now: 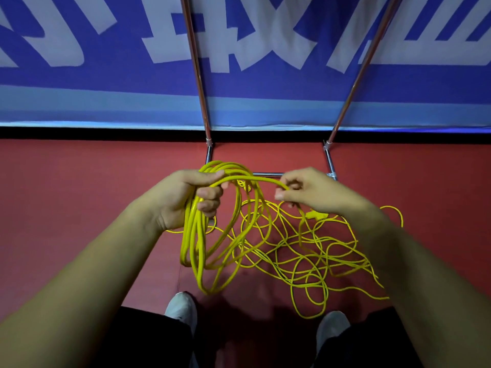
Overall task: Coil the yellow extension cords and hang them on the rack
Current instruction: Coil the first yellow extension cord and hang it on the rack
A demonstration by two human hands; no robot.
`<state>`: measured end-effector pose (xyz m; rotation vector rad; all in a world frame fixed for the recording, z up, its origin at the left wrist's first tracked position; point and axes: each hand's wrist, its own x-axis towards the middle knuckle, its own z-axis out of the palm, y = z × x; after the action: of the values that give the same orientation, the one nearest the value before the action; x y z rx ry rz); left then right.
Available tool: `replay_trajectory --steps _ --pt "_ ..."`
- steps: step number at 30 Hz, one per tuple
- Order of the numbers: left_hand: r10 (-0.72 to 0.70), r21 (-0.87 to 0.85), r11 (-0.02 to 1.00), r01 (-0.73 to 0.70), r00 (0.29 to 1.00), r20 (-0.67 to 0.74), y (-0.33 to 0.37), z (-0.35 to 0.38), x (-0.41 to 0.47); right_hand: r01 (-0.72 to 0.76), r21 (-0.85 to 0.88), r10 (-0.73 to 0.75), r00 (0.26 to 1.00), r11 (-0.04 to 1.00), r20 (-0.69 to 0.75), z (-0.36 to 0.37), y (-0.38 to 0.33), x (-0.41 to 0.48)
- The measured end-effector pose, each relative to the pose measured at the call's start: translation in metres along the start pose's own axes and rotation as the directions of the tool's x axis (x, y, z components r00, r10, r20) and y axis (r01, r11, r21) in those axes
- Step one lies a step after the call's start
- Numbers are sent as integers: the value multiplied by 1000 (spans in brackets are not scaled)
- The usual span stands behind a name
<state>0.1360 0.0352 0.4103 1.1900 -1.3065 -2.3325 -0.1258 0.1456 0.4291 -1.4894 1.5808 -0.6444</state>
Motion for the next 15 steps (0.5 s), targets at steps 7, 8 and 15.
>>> replay_trajectory --steps 7,8,15 --pt "22 65 998 -24 999 25 -4 -6 1 61 361 5 984 930 -180 -6 -10 1" --pt "34 40 999 -36 998 52 -5 -4 0 94 297 -42 983 950 -176 -3 -16 0" --pt "55 8 998 -58 984 168 0 30 -25 250 172 -240 968 953 -79 29 -56 -4"
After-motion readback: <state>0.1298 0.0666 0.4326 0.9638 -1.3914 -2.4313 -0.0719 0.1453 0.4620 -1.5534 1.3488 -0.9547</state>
